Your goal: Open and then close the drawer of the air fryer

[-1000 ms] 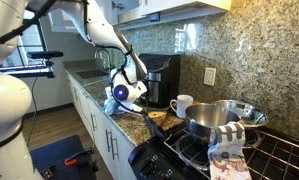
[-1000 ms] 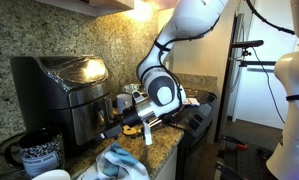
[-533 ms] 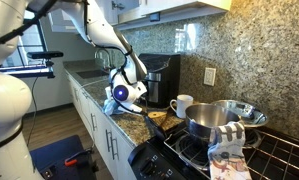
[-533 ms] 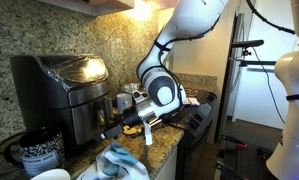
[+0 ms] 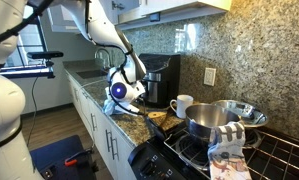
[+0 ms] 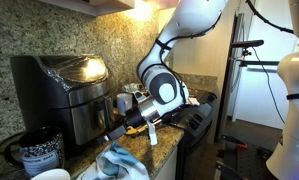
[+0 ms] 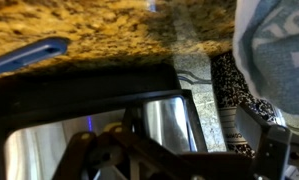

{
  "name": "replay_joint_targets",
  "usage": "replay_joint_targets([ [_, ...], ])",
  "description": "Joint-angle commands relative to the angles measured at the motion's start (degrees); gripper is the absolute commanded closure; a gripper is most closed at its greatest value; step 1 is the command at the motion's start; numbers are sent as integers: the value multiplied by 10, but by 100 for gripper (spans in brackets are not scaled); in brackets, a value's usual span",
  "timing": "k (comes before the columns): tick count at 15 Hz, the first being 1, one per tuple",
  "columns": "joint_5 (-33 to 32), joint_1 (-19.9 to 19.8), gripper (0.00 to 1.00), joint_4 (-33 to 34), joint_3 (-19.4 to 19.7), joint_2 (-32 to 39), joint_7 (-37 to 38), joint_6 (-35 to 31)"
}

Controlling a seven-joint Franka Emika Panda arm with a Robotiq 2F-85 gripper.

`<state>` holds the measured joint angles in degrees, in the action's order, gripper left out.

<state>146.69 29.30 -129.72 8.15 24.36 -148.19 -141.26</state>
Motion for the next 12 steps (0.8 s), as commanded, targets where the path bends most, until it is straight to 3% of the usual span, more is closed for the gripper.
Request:
replay_joint_targets([
  [1,-16,-44,0,-24,-52,-42,10,-38],
  [6,-49,-73,0,-28,-85,-58,38,-79],
  [12,-135,-93,0,-37,-106,-76,129,-108],
])
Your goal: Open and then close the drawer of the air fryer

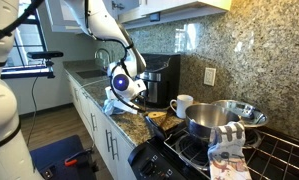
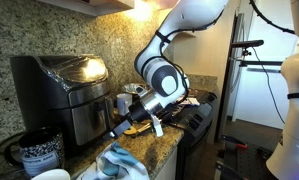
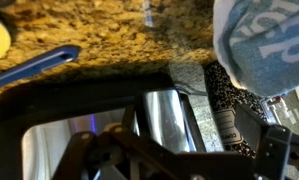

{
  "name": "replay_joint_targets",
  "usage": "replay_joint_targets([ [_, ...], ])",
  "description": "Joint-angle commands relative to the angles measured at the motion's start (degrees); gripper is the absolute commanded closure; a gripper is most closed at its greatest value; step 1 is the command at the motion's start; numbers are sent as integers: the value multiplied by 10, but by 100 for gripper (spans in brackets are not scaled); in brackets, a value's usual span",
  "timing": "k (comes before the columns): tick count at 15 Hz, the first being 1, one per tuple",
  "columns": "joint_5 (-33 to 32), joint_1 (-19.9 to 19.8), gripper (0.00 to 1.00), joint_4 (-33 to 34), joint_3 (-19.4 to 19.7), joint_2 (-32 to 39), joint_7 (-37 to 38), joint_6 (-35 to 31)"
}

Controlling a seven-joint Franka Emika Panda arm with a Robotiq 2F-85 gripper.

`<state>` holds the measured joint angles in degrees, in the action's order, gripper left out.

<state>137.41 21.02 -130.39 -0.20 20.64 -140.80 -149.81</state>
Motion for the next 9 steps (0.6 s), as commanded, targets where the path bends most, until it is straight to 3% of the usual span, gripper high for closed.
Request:
replay_joint_targets([
  [1,-60,-12,0,-32,-25,-43,76,-32],
  [9,-202,-23,0,-67,-42,-93,242,-91],
])
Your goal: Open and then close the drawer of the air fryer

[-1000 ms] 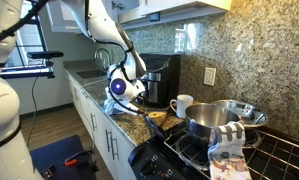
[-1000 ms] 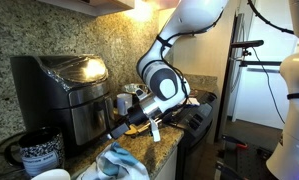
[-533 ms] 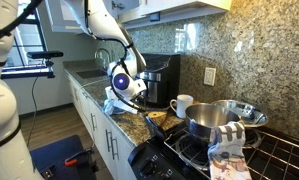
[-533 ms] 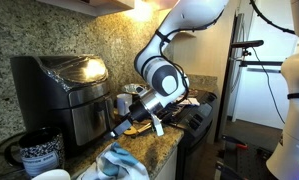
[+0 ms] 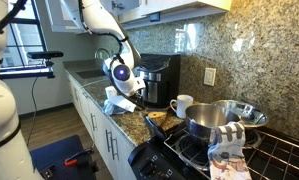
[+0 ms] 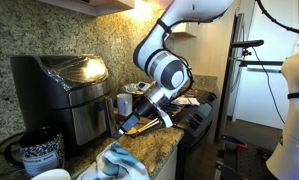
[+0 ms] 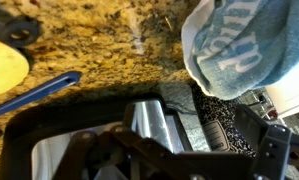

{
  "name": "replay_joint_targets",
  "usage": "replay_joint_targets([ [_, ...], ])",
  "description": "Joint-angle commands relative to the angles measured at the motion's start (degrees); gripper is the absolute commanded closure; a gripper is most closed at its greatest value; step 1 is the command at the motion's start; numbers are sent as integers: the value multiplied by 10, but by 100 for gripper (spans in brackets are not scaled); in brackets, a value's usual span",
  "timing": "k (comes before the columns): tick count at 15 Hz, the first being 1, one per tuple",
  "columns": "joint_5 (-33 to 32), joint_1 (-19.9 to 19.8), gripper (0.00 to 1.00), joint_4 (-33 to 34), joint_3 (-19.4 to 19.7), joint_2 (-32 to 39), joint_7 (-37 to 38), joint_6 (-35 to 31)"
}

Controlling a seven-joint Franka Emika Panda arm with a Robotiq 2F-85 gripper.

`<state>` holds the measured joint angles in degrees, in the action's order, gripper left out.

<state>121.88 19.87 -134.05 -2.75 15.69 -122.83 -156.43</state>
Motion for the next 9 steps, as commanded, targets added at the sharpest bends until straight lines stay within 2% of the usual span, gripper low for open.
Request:
replay_joint_targets([
  [1,-62,-4,0,-34,-9,-50,81,-29],
  [9,-189,-3,0,-45,1,-94,228,-99],
])
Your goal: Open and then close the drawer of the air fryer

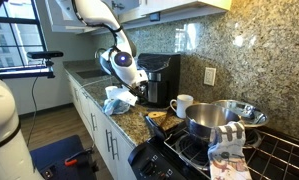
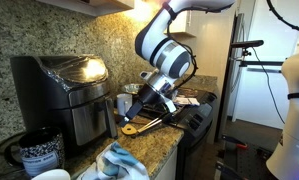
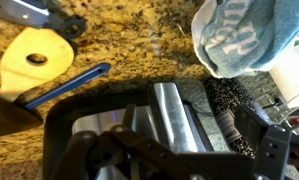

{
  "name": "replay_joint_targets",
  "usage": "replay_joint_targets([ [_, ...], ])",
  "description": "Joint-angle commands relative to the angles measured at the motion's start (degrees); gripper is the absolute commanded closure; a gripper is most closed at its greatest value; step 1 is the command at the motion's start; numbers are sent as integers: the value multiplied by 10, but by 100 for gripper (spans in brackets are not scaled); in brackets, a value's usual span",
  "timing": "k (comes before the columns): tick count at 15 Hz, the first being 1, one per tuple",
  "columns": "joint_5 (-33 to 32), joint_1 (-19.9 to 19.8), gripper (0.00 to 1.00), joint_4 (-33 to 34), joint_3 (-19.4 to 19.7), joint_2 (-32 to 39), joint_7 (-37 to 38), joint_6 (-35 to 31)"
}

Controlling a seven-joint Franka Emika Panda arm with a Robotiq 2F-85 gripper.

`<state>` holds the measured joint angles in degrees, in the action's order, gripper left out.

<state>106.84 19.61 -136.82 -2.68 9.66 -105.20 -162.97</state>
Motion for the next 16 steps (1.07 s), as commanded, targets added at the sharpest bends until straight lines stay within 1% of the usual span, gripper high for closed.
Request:
replay_joint_targets([
  [1,-55,0,0,-18,0,-36,68,-47],
  [4,-117,4,0,-24,0,-42,132,-92],
  [8,-224,14,0,-43,0,-44,231,-158],
  [9,-231,18,0,-43,-1,-45,238,-175],
  [10,-217,18,0,-41,-8,-48,226,-151],
  [11,-215,10,0,-25,0,-23,213,-147],
  [14,-221,14,0,-21,0,-23,208,-152],
  [15,-211,9,0,-6,6,-33,190,-175],
  [16,-216,6,0,1,12,-36,185,-198],
])
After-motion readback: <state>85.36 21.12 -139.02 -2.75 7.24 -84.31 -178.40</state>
